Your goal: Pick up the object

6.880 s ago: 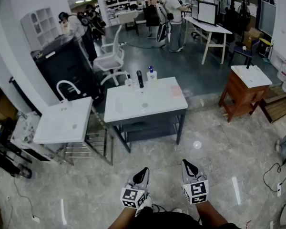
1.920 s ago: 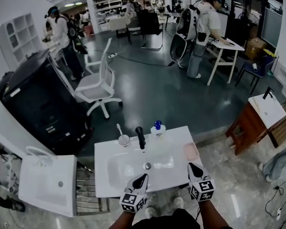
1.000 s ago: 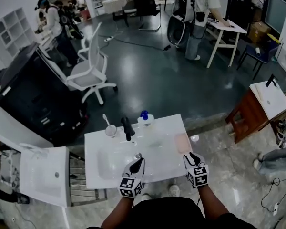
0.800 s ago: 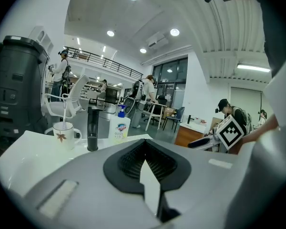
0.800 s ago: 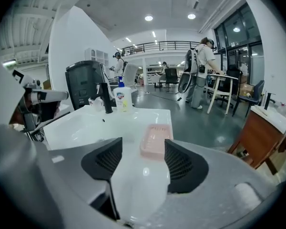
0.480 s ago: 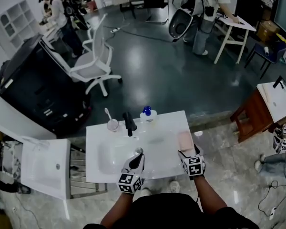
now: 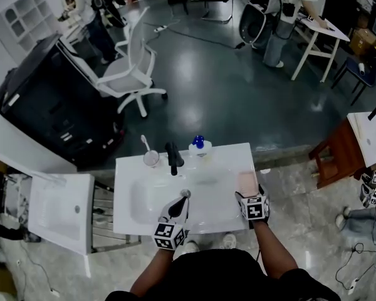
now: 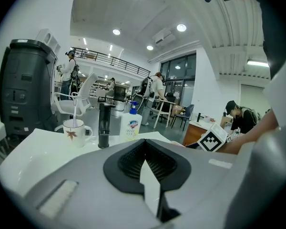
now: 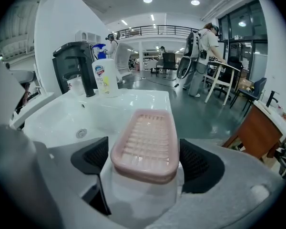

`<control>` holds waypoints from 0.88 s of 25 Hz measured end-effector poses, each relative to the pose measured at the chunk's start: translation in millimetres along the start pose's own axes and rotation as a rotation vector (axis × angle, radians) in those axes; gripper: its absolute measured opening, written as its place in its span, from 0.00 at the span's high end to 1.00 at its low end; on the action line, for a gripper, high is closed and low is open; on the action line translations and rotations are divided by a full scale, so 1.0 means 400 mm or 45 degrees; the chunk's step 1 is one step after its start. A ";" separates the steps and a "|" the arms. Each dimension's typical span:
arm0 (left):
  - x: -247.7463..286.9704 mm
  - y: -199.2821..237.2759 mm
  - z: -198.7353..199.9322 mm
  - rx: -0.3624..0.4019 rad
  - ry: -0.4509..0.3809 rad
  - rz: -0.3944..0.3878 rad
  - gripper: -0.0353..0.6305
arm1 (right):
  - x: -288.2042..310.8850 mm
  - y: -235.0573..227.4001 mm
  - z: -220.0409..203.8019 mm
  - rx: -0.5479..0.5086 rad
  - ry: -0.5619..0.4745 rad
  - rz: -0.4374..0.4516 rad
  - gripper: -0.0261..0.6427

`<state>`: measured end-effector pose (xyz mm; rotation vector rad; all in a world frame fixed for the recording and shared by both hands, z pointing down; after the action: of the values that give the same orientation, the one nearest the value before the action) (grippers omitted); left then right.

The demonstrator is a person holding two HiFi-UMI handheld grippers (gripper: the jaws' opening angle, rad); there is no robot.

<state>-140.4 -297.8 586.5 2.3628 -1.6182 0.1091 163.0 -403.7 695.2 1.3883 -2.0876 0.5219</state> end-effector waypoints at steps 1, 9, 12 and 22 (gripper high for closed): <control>0.001 0.000 0.001 -0.004 0.002 0.002 0.92 | 0.003 0.000 0.002 -0.003 0.013 0.002 0.26; 0.008 0.005 -0.001 -0.012 0.010 0.010 0.92 | 0.016 0.003 0.003 -0.011 0.068 0.005 0.29; 0.011 0.007 -0.004 -0.007 0.008 0.006 0.92 | 0.017 0.003 0.005 -0.025 0.067 -0.003 0.29; 0.001 0.000 0.002 -0.021 0.017 -0.013 0.92 | -0.030 0.004 0.058 -0.047 -0.050 -0.029 0.29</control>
<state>-140.2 -298.5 585.6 2.3528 -1.5948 0.1095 159.5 -408.6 669.5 1.4103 -2.0995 0.4475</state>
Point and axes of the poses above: the fingertips, and each gripper's own axes: x forward along the fingers, y to its left, z out of its top, the point moved 9 cm from there along -x, backward along the fingers, and after that the axes turned 5 degrees about -y, right-handed, at the moved point
